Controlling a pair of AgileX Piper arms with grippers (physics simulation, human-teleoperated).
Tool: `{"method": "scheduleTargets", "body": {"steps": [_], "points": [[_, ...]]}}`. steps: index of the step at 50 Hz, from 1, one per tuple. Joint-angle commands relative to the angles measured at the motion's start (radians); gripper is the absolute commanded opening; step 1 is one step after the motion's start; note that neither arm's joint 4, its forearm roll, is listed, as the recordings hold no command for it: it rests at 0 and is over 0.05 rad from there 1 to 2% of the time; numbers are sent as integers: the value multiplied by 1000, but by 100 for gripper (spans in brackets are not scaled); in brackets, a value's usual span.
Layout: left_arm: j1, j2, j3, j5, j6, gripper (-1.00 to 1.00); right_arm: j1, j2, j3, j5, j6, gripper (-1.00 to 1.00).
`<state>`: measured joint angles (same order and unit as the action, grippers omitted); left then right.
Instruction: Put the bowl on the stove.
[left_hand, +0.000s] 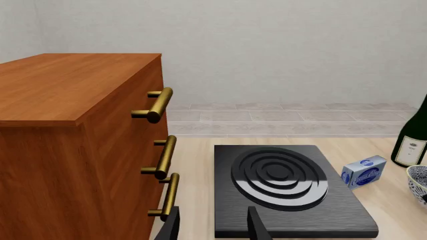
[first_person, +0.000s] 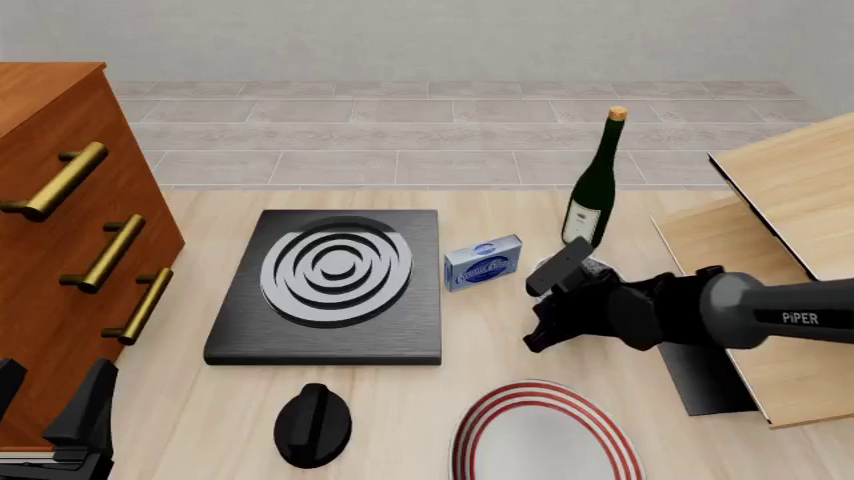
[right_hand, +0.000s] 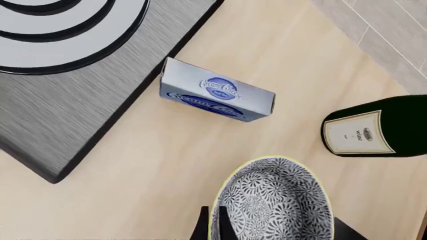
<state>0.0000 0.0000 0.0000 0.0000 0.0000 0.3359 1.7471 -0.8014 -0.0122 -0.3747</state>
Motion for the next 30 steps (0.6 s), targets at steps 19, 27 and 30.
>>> {"method": "scheduleTargets", "body": {"steps": [19,27,30], "points": [[0,0,0,0,0,100,-8,-78,-15,68,-66,-100],[0,0,0,0,0,100,-15,-92,-10,75,-97,-100],[0,0,0,0,0,100,-12,-104,-11,86,-103,-100]]}}
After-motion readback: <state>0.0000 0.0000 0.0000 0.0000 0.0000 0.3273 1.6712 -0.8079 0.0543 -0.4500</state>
